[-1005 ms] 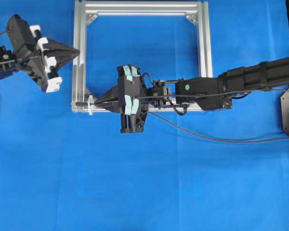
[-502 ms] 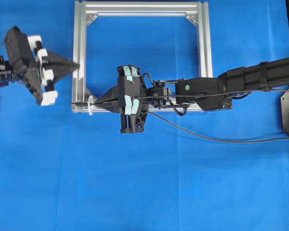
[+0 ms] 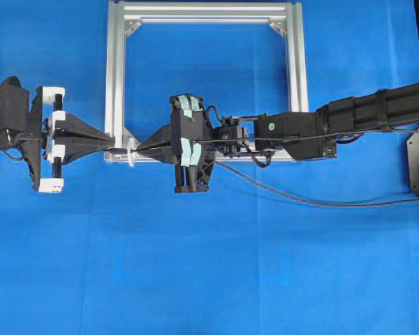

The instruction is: Insert the wire through the string loop located on the left side.

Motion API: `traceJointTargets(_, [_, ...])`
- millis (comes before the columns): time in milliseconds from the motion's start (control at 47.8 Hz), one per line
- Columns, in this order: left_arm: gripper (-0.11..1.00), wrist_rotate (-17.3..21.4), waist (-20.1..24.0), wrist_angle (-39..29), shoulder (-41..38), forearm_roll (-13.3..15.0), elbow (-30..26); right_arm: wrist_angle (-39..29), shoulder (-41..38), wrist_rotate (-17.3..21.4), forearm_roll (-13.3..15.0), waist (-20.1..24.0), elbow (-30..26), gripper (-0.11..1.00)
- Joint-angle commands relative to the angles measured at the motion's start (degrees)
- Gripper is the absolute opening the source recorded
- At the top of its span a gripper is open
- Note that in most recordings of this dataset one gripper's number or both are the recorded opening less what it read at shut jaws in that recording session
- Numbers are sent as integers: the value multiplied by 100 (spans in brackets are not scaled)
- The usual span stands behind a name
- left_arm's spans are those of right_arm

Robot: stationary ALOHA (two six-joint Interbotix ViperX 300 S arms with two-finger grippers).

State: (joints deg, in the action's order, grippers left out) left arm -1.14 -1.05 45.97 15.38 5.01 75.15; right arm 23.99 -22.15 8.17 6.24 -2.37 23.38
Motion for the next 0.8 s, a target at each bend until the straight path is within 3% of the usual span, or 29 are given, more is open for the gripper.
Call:
traceJointTargets(0, [0,9,-35,18,53,-18,-44,62,114,-9,0,0,-70,0])
traceJointTargets(377, [3,9,-62,26,62,-62,-44,62,114,-9,0,0,-70,0])
traceJointTargets(460, [20,9,-62,26,62,-53,-53,62,114,0,-9,0,-70,0])
traceJointTargets(670, [79,18,-62,18,79,-53,-62,62,123,-9,0,-9,-70,0])
traceJointTargets(712, [87,18,-62,-9,79,-53,-70,62,123,-9,0,-9,-70,0])
traceJointTargets(774, [90,18,-62,-62,79,-53,-79,62,123,-9,0,0,-70,0])
